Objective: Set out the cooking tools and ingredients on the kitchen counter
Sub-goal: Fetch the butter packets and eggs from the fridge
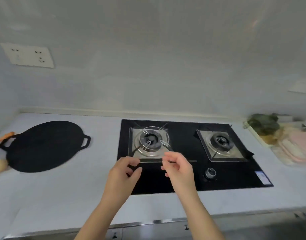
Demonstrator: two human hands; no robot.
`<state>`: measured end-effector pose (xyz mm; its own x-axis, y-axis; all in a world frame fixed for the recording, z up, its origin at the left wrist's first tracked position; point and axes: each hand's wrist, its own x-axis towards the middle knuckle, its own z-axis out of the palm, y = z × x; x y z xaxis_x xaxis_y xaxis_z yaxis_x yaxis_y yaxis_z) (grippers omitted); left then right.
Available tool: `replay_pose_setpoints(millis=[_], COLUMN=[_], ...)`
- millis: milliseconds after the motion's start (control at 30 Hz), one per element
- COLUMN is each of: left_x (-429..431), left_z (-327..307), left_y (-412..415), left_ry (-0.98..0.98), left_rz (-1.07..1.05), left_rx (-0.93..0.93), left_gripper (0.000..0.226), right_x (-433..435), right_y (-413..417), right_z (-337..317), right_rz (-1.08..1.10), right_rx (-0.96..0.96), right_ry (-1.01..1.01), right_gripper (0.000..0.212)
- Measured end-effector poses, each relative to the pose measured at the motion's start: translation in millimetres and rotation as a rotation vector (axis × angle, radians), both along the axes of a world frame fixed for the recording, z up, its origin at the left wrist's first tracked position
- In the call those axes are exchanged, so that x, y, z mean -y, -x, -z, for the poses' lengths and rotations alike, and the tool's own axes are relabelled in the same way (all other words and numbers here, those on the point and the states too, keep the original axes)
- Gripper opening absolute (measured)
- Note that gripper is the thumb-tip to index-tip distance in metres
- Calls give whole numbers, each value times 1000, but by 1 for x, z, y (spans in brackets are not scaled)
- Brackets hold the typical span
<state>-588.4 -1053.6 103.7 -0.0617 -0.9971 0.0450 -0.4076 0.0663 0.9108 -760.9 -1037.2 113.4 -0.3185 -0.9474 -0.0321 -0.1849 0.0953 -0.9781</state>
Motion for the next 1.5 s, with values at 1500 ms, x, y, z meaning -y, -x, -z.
replay_pose_setpoints(millis=[1500], left_x=[-202], left_z=[-86], left_y=[763], left_ry=[97], left_rz=[1390], left_rx=[-443], left_gripper=[21], right_x=[-342], right_y=[592], right_z=[-106], right_rz=[1509], right_rx=[-200], right_ry=[356], right_gripper=[15])
